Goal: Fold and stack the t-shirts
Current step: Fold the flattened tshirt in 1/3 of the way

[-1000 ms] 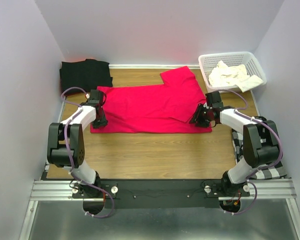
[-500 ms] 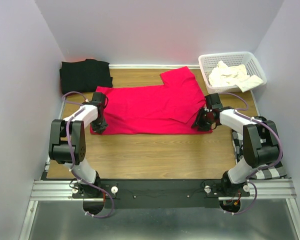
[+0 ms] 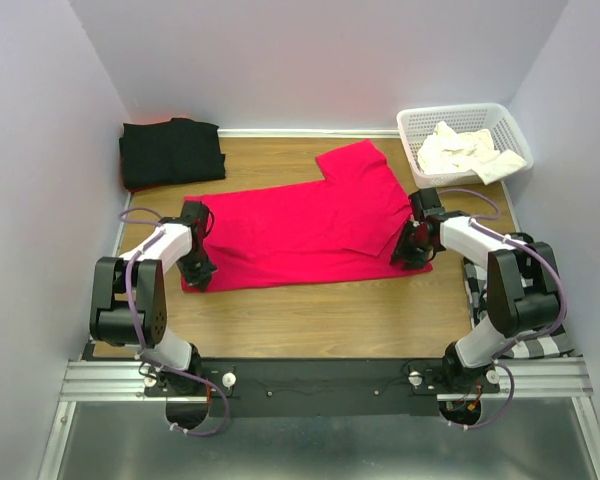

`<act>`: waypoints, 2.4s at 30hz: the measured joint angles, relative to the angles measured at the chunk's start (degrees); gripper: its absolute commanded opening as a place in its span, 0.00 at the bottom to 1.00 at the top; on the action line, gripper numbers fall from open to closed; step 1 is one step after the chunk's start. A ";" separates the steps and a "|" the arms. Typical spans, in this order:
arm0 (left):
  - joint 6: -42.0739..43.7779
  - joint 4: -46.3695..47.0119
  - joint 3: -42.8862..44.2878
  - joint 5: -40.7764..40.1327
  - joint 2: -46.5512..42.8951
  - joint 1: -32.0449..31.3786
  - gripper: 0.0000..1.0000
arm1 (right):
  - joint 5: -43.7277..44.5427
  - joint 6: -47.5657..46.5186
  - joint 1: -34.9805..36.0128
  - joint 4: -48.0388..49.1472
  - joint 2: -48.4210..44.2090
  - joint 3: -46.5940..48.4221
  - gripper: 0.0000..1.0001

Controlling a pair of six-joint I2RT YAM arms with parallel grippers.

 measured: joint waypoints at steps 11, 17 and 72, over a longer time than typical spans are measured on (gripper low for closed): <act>-0.31 -7.50 -1.05 1.68 -8.00 -0.02 0.00 | 3.43 0.07 0.00 -7.52 -2.21 -0.20 0.47; 3.21 -5.57 7.32 1.73 -14.03 -0.02 0.44 | 2.78 -0.79 -0.02 -9.11 -7.02 2.56 0.47; 7.78 2.73 3.89 2.01 -15.39 -0.02 0.44 | -9.01 5.20 7.26 2.43 4.20 4.55 0.10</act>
